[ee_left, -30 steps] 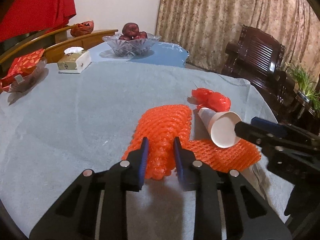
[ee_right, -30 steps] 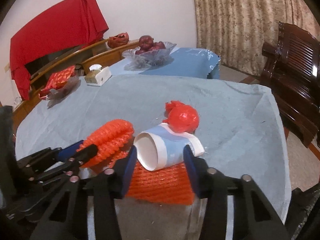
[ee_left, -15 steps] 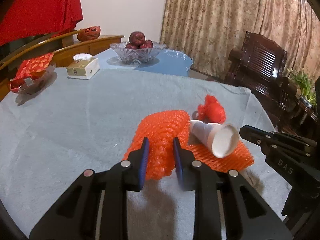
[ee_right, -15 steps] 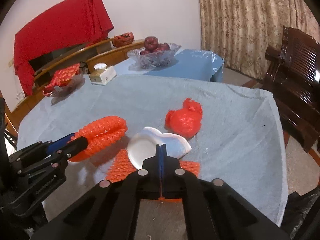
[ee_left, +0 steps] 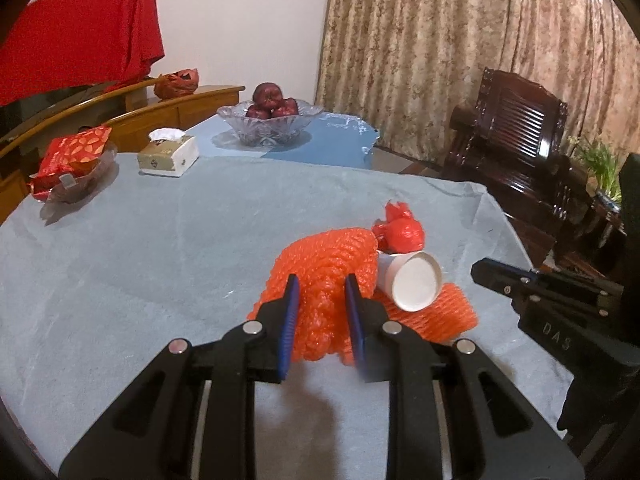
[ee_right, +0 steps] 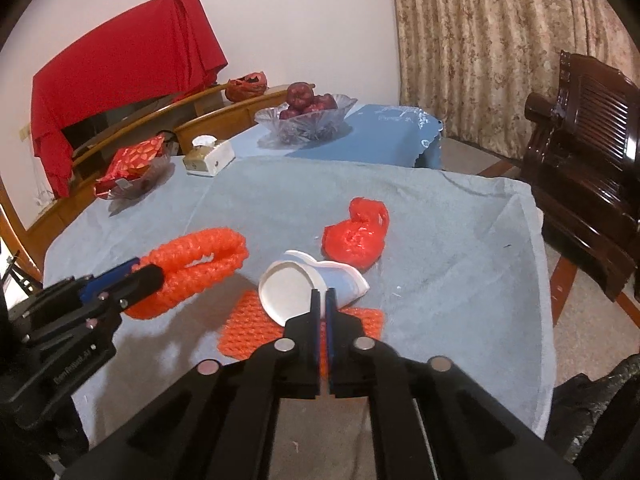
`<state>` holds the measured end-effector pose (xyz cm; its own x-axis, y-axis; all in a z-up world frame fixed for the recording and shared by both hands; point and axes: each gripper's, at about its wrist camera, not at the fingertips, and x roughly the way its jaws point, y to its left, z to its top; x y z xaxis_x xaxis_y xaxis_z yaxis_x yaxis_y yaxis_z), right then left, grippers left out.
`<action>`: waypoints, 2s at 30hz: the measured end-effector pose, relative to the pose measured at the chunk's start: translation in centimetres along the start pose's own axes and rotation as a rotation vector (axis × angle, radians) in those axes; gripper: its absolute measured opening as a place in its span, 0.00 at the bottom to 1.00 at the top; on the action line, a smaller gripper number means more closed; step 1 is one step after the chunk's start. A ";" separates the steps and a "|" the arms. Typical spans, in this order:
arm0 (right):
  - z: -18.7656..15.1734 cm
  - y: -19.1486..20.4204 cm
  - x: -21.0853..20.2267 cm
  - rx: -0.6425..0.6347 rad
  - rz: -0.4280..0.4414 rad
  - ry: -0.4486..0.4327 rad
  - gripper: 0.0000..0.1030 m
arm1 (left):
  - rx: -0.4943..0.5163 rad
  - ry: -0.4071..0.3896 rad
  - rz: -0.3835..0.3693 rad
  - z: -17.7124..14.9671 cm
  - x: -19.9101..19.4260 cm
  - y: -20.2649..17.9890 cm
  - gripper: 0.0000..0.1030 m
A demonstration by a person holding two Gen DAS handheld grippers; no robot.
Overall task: Collect trash
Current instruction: 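Grasp the white paper cup with the right tool and lift it, then carry the paper cup and orange net over the bin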
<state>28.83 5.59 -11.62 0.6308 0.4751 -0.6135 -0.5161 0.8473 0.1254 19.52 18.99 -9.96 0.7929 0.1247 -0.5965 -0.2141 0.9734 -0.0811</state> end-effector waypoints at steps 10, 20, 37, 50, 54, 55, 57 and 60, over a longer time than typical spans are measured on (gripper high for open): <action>-0.1 3.5 4.2 -0.027 -0.047 0.006 0.76 | -0.049 0.028 0.071 -0.4 1.1 4.4 0.21; -1.0 3.0 6.7 -0.029 -0.098 0.074 0.58 | -0.062 0.041 0.049 -0.7 1.8 4.6 0.21; -1.1 0.3 -3.6 0.046 -0.030 -0.068 0.54 | -0.020 -0.003 -0.025 -0.1 -1.2 0.0 0.20; -2.3 -3.7 -12.9 0.094 -0.124 -0.160 0.53 | 0.036 -0.052 -0.160 -0.5 -5.9 -7.7 0.19; -3.3 -5.5 -15.5 0.118 -0.173 -0.174 0.53 | 0.065 -0.056 -0.218 -0.8 -6.9 -10.7 0.18; -3.6 -6.0 -16.1 0.125 -0.184 -0.177 0.53 | 0.075 -0.056 -0.237 -0.9 -7.1 -11.6 0.18; -4.4 -7.3 -17.6 0.141 -0.212 -0.186 0.53 | 0.090 -0.054 -0.266 -1.1 -7.5 -13.1 0.18; -5.5 -9.1 -19.6 0.167 -0.249 -0.196 0.53 | 0.112 -0.058 -0.299 -1.5 -8.1 -15.2 0.17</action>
<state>17.98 -12.71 -5.04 0.8328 0.2720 -0.4822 -0.2411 0.9622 0.1263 15.47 2.90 -5.07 0.8433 -0.1621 -0.5124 0.0945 0.9833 -0.1556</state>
